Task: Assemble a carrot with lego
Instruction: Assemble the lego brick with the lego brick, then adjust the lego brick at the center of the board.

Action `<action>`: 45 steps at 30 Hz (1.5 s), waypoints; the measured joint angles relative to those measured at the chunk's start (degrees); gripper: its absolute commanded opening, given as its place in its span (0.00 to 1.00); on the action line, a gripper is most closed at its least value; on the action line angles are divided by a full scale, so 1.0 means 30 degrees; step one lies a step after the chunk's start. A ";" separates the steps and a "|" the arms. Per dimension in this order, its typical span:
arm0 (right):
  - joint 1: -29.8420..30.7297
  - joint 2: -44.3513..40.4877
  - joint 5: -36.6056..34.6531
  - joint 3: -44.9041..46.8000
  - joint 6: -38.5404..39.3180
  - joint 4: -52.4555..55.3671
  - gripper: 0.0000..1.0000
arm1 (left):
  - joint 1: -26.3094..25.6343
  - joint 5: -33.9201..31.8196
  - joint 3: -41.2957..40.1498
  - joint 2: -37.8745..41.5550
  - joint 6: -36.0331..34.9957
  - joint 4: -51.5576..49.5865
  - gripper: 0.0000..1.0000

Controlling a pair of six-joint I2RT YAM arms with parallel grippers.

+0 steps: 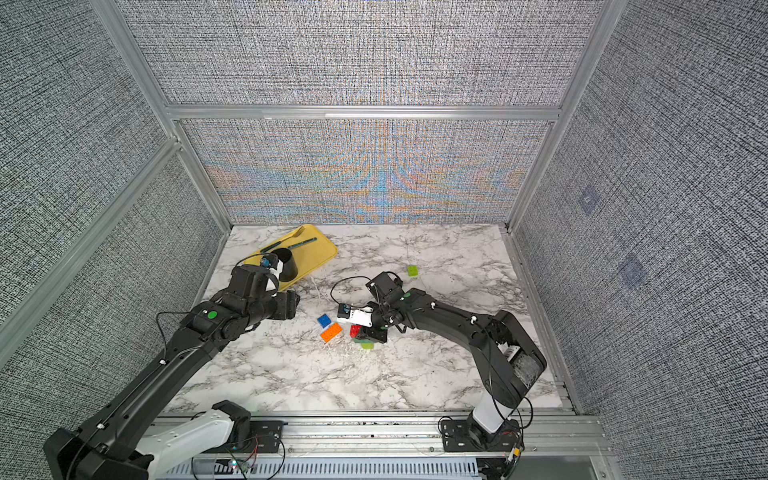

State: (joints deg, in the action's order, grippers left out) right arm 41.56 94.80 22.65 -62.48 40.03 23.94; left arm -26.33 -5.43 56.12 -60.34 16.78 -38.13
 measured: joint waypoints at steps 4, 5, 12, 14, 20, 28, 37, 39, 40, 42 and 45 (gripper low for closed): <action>-0.0364 -0.0510 -0.0503 0.0153 0.0131 0.0787 0.31 | 0.0000 0.0328 -0.0007 -0.0073 0.0000 0.0058 0.74; -0.0401 -0.0576 -0.0583 0.0204 0.0124 0.0845 0.34 | 0.0000 0.0386 -0.0007 -0.0109 0.0000 0.0095 0.74; -0.0488 -0.0903 -0.1144 0.0678 0.0102 0.1115 0.46 | 0.0000 0.0882 -0.0007 -0.0357 -0.0007 0.0175 0.74; -0.0554 -0.1166 -0.1217 0.0721 0.0015 0.1137 0.48 | 0.0000 0.0998 -0.0007 -0.0437 -0.0007 0.0211 0.74; -0.0736 -0.1610 -0.1406 0.0801 -0.0255 0.1158 0.53 | 0.0000 0.1362 -0.0007 -0.0532 -0.0022 0.0262 0.74; -0.0940 -0.1260 -0.1763 0.0962 -0.0590 0.1741 0.53 | 0.0000 0.1384 0.0007 -0.0568 -0.0080 0.0255 0.74; -0.0874 -0.0576 -0.1297 0.0204 -0.0481 0.2127 0.33 | 0.0000 0.1443 0.0109 -0.0619 -0.0080 0.0262 0.74; -0.0794 -0.0452 -0.1042 0.0022 -0.0357 0.2113 0.29 | 0.0000 0.1435 0.0109 -0.0612 -0.0073 0.0262 0.74; -0.0729 -0.0386 -0.0911 -0.0102 -0.0299 0.2142 0.28 | 0.0000 0.1435 0.0109 -0.0605 -0.0073 0.0262 0.74; -0.0692 -0.0270 -0.0648 -0.0350 -0.0197 0.2084 0.27 | 0.0000 0.1435 0.0109 -0.0576 -0.0073 0.0262 0.74; -0.0561 -0.0102 -0.0262 -0.0729 -0.0087 0.1894 0.27 | 0.0000 0.1421 0.0109 -0.0532 -0.0073 0.0262 0.74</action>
State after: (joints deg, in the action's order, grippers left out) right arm 39.88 94.50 21.87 -64.66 39.77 29.63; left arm -26.33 -1.17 56.45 -61.93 16.56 -37.34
